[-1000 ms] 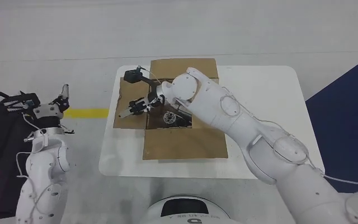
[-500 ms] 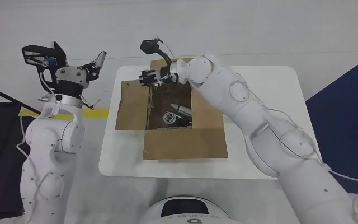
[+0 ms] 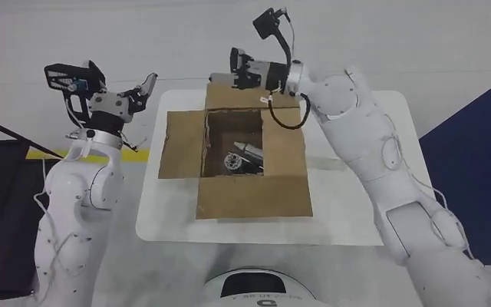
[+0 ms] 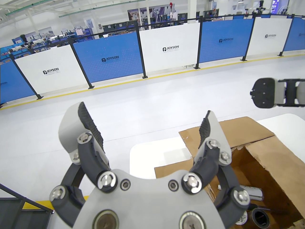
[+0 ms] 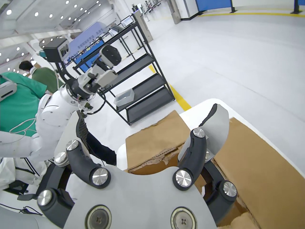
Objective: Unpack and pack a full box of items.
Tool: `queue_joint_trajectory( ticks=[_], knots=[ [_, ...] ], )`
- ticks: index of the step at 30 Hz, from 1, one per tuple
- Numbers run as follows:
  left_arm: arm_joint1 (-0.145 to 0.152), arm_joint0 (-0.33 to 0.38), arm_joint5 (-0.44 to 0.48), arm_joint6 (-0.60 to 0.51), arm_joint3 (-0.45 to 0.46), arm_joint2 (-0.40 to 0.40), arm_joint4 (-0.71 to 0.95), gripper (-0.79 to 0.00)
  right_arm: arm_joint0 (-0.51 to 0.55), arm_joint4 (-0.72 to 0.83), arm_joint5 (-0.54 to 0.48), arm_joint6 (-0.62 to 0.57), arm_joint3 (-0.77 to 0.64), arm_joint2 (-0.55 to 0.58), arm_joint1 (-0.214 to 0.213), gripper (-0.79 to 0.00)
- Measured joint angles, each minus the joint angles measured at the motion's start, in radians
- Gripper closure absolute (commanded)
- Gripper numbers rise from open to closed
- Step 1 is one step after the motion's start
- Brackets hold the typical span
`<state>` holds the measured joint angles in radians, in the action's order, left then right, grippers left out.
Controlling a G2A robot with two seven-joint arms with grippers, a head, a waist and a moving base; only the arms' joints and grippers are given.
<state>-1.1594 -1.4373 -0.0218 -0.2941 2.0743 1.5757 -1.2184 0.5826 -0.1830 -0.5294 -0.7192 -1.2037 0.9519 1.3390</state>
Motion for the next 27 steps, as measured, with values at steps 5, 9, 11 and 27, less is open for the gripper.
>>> queue_joint_trajectory(
  ticks=[5, 9, 11, 27],
  knots=[
    [0.0, 0.0, 0.0, 0.0, 0.0, 0.0, 0.0, -0.785, -0.002, 0.0, 0.001, 0.0, 0.108, 0.0, 0.0, -0.785],
    [0.0, -0.003, 0.002, -0.003, -0.004, -0.002, 0.002, -0.785, -0.001, 0.0, 0.001, 0.001, 0.105, 0.002, -0.001, -0.785],
    [0.0, -0.017, 0.015, -0.012, -0.058, -0.011, -0.004, -0.785, 0.024, 0.013, -0.005, 0.022, 0.099, 0.024, -0.007, -0.785],
    [-0.003, -0.009, 0.13, -0.074, -0.384, -0.103, -0.071, -0.785, 0.286, 0.005, 0.056, 0.033, -0.1, 0.345, -0.108, -0.785]
  ],
)
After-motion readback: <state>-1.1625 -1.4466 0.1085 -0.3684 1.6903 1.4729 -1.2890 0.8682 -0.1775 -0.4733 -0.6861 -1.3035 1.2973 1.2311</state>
